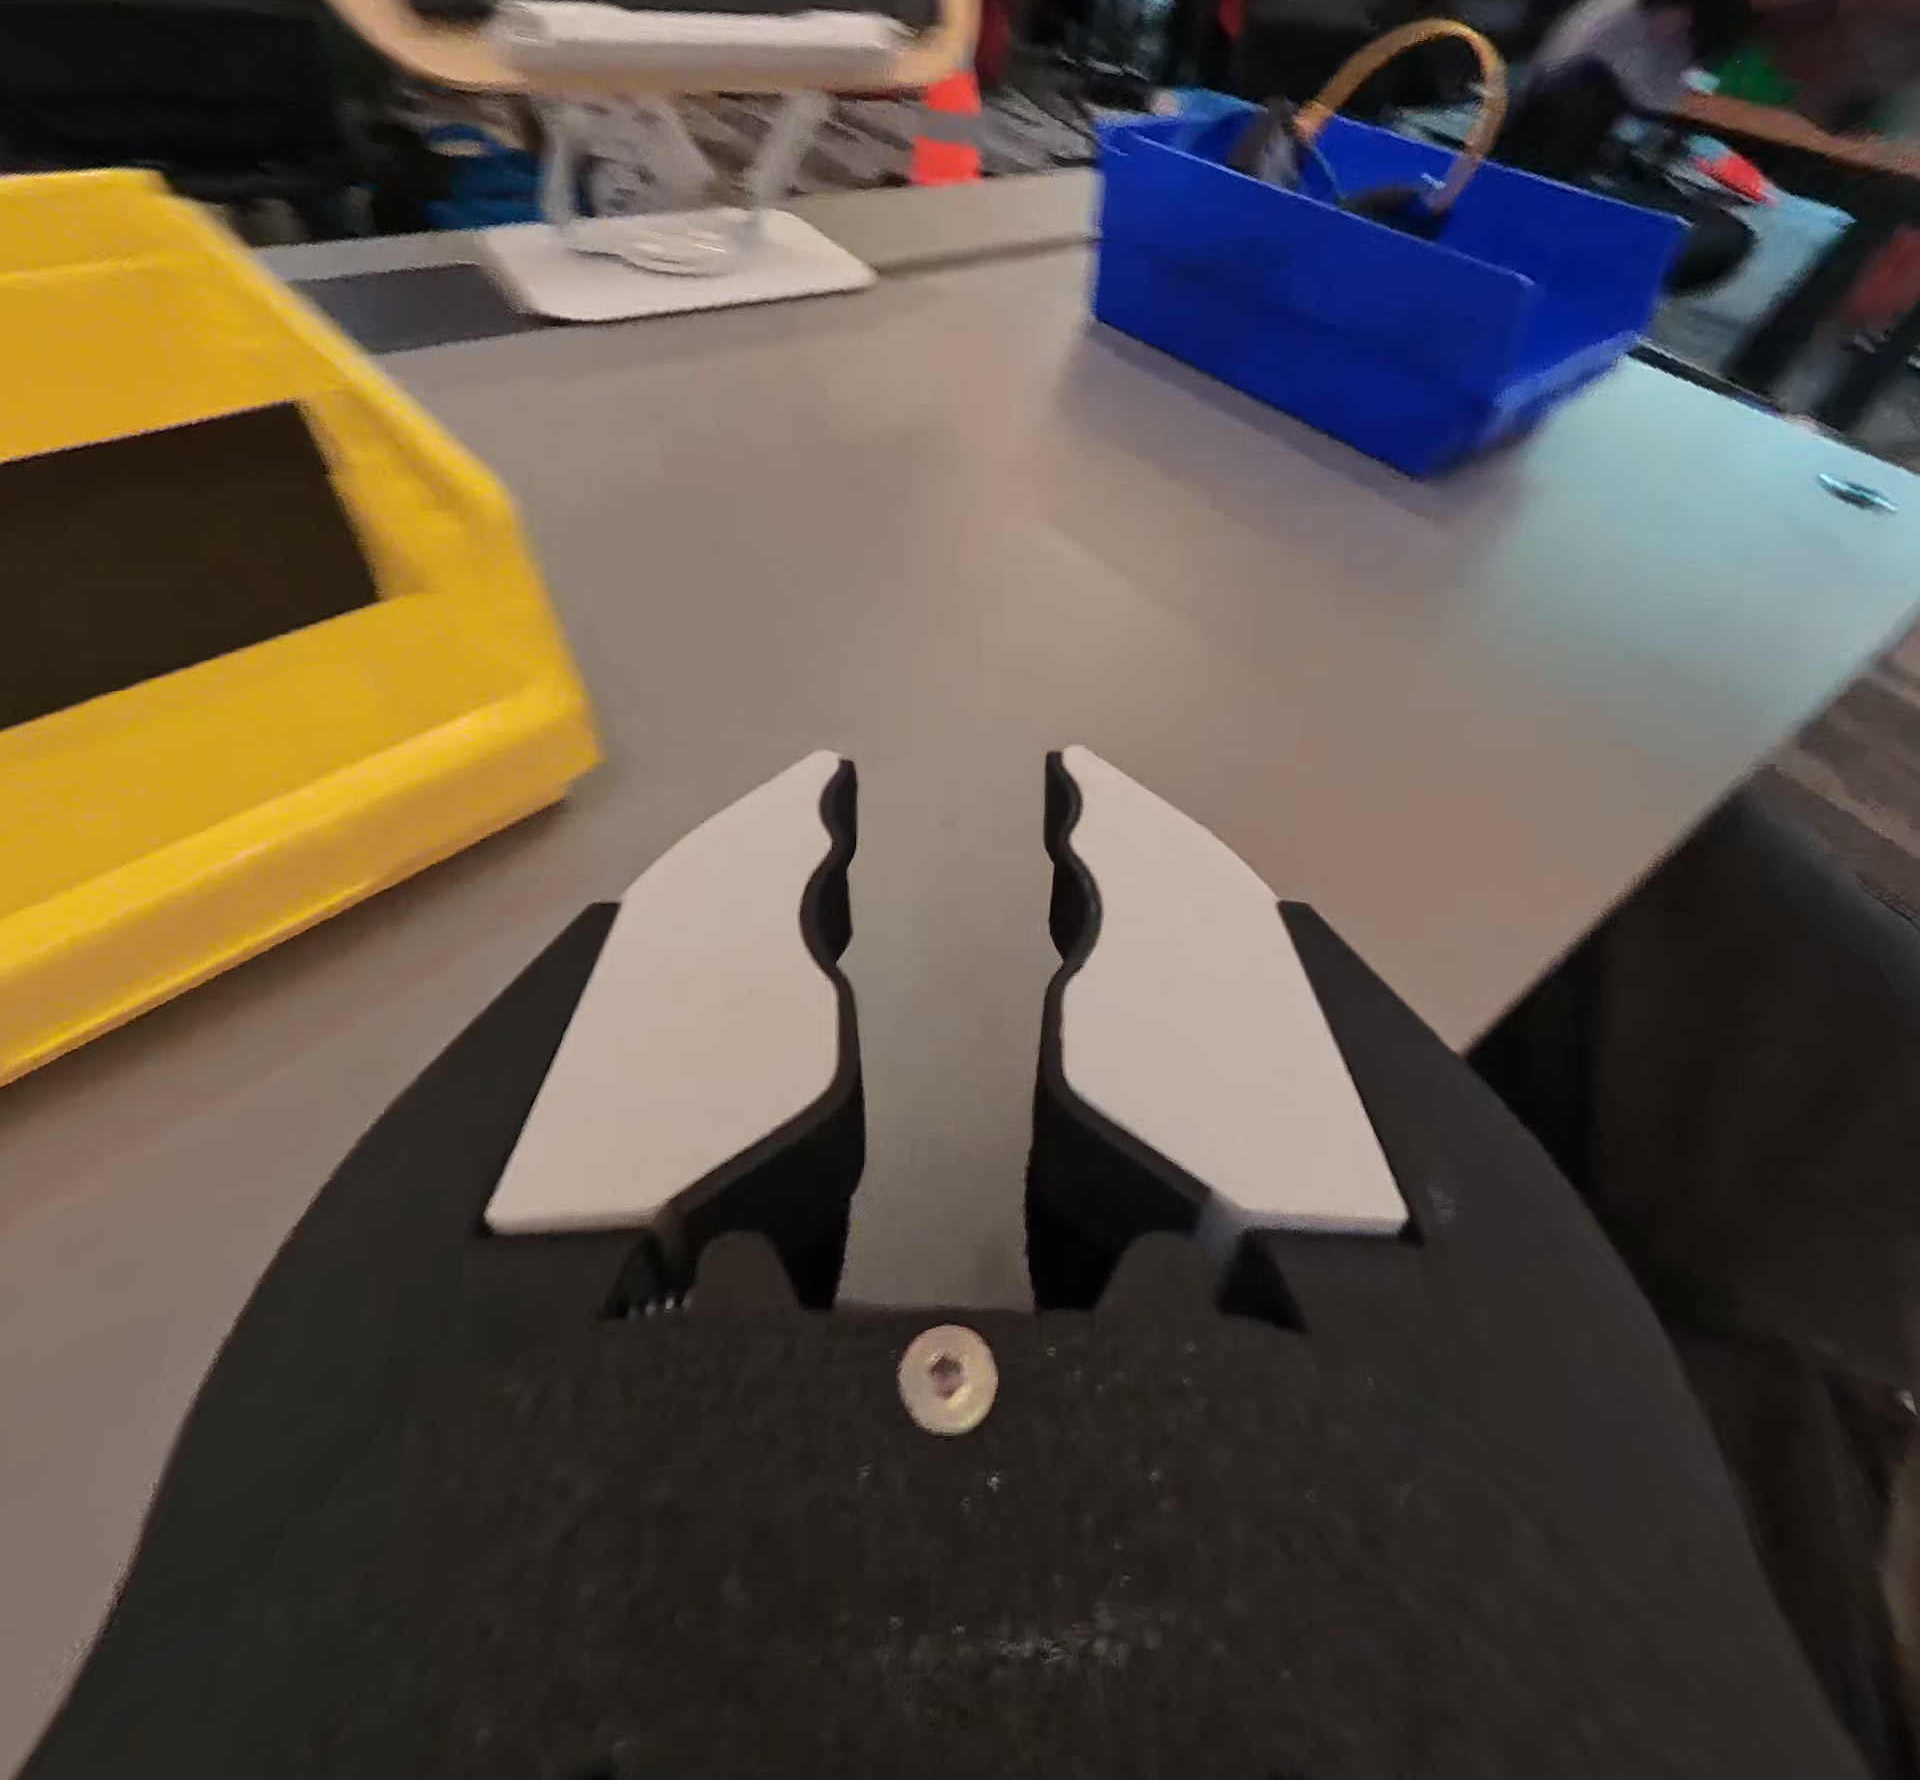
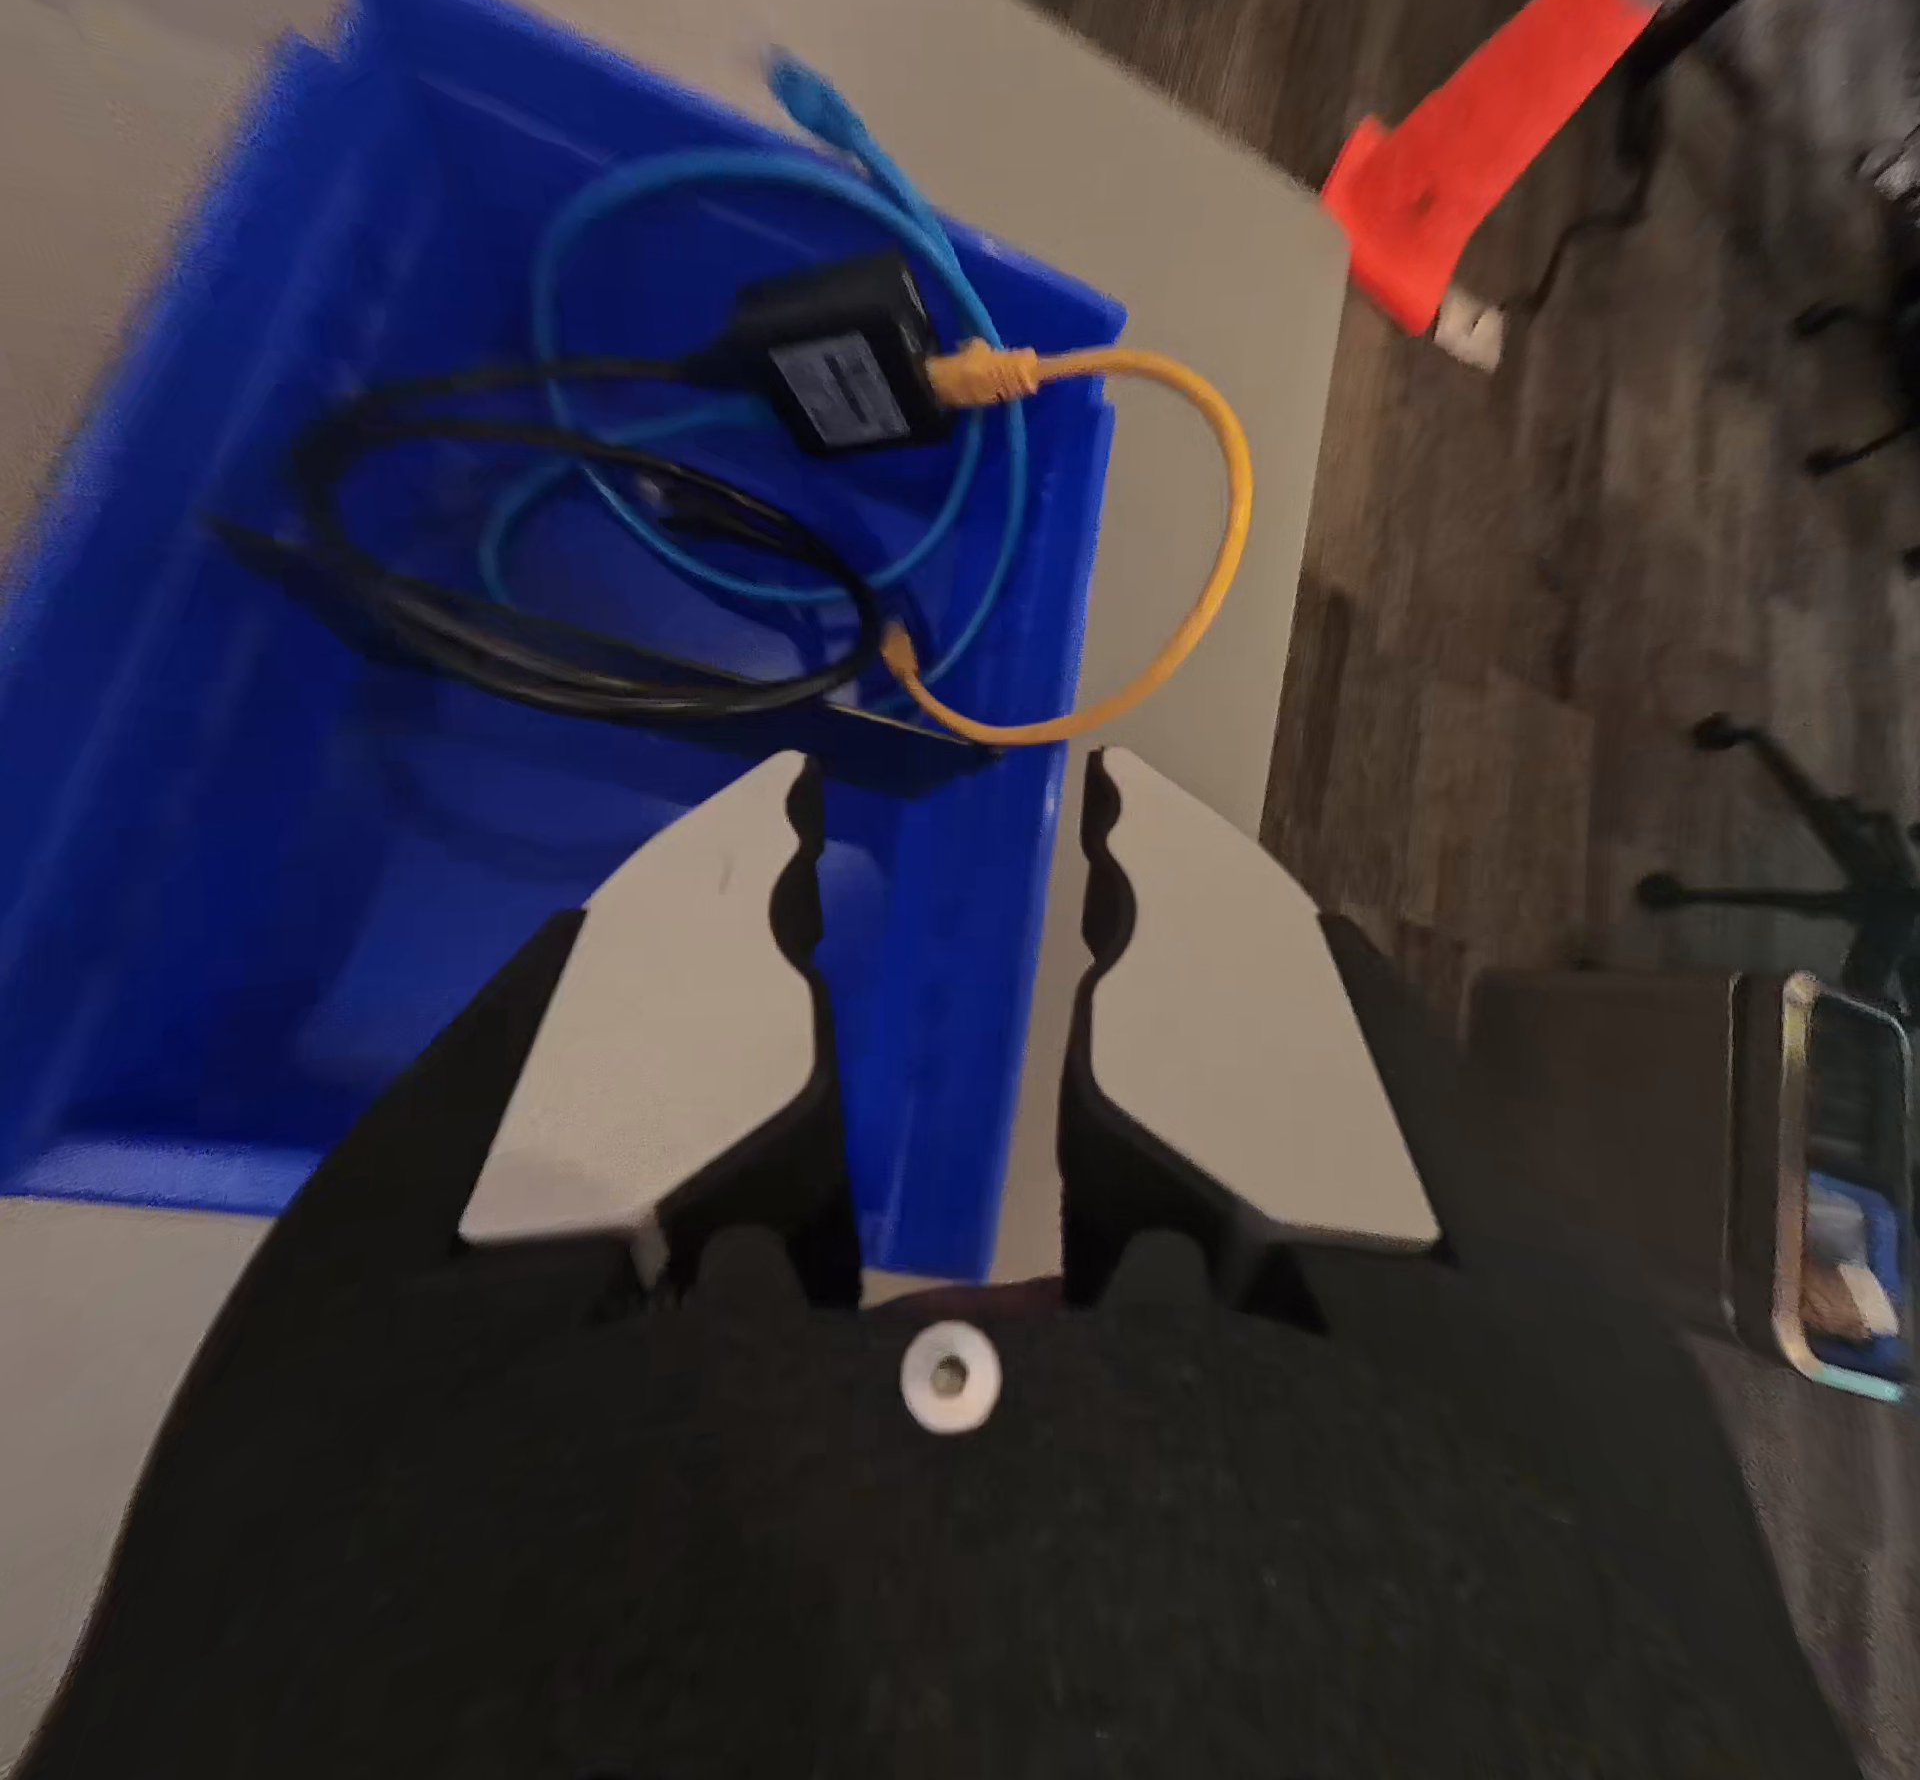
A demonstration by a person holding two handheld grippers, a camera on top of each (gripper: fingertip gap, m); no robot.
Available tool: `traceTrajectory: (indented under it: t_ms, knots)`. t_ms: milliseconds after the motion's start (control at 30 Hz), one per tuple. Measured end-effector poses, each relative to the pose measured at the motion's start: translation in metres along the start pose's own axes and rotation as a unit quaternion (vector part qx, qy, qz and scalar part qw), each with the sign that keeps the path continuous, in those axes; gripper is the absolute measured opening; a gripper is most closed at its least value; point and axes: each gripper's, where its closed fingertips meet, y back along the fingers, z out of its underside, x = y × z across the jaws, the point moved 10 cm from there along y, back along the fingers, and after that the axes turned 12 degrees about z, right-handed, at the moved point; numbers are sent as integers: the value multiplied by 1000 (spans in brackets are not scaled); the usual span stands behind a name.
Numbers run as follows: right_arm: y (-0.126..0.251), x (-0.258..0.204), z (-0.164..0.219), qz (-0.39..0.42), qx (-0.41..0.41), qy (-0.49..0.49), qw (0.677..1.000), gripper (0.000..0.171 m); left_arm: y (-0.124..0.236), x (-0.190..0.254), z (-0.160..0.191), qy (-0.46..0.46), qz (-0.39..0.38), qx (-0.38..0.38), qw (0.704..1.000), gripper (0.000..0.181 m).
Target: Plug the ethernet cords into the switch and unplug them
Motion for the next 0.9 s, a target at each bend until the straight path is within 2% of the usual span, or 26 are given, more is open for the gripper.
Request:
traceTrajectory:
  t_ms: [200, 300, 400, 467, 533, 600, 633, 700, 900]
  knots:
    - [84, -70, 52, -41, 166, -120, 978, 45, 56, -40, 1, 11, -176, 53, 983, 47]
    - [102, -109, 93, -76, 187, -179, 963, 47, 81, -35, 7, 28, -216, 68, 974, 46]
    - [108, -134, 128, -57, 170, -172, 969, 47, 97, -22, 13, 18, -236, 79, 968, 42]
    - [110, -143, 151, -8, 176, -164, 971, 45, 98, -20, 14, 0, -244, 84, 966, 43]
    - [106, -152, 168, -12, 184, -173, 967, 43, 94, -24, 17, 1, -252, 68, 965, 48]
    - [99, -151, 173, -22, 156, -170, 973, 45, 90, -26, 20, 11, -241, 41, 970, 50]
    - [98, -148, 173, -25, 155, -171, 973, 47, 90, -25, 21, 12, -236, 35, 971, 51]
    - [98, -143, 175, -32, 162, -195, 967, 40, 90, -23, 21, 6, -231, 35, 972, 50]
    - [98, -134, 179, -42, 171, -242, 954, 42, 81, -21, 22, -20, -233, 16, 972, 49]
